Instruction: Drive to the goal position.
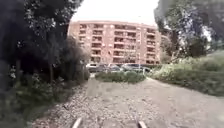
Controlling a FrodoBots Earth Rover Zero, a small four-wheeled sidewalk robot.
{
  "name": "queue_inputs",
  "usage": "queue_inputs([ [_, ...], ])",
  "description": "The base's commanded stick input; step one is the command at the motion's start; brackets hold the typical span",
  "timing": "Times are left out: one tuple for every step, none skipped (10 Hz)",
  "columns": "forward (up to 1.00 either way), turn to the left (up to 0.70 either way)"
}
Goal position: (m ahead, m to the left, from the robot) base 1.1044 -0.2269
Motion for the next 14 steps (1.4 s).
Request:
queue_inputs([
  [1.00, -0.16],
  [1.00, -0.30],
  [1.00, -0.37],
  [1.00, -0.23],
  [1.00, -0.08],
  [1.00, 0.03],
  [1.00, 0.03],
  [1.00, 0.03],
  [1.00, 0.03],
  [1.00, 0.03],
  [1.00, 0.02],
  [1.00, 0.01],
  [1.00, 0.00],
  [1.00, -0.13],
])
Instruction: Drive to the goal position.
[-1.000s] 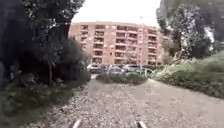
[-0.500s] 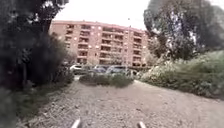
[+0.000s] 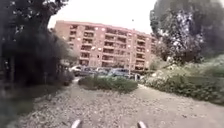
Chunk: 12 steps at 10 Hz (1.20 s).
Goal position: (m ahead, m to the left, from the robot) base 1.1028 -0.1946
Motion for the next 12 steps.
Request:
queue_inputs([
  [1.00, -0.26],
  [1.00, -0.37],
  [1.00, -0.37],
  [1.00, -0.37],
  [1.00, -0.37],
  [1.00, -0.37],
  [1.00, -0.37],
  [1.00, -0.37],
  [1.00, -0.37],
  [1.00, -0.37],
  [1.00, -0.37],
  [1.00, -0.37],
])
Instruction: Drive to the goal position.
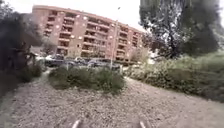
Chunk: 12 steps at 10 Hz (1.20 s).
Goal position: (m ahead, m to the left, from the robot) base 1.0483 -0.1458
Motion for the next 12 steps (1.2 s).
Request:
queue_inputs([
  [1.00, -0.37],
  [1.00, -0.37],
  [1.00, -0.37],
  [1.00, -0.37],
  [1.00, -0.37],
  [1.00, -0.37],
  [1.00, -0.37],
  [1.00, -0.37],
  [1.00, -0.37],
  [1.00, -0.37],
  [1.00, -0.37],
  [1.00, -0.37],
])
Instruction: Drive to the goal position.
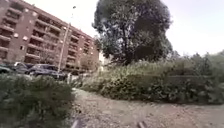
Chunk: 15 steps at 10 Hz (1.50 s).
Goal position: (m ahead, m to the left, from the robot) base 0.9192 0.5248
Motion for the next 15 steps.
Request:
queue_inputs([
  [1.00, -0.37],
  [1.00, -0.37],
  [1.00, -0.37],
  [1.00, -0.37],
  [1.00, -0.37],
  [1.00, -0.30],
  [1.00, -0.21],
  [1.00, -0.12],
  [1.00, -0.03],
  [1.00, 0.03],
  [1.00, 0.03],
  [1.00, 0.03],
  [0.74, 0.02],
  [0.47, 0.01],
  [0.20, 0.01],
])
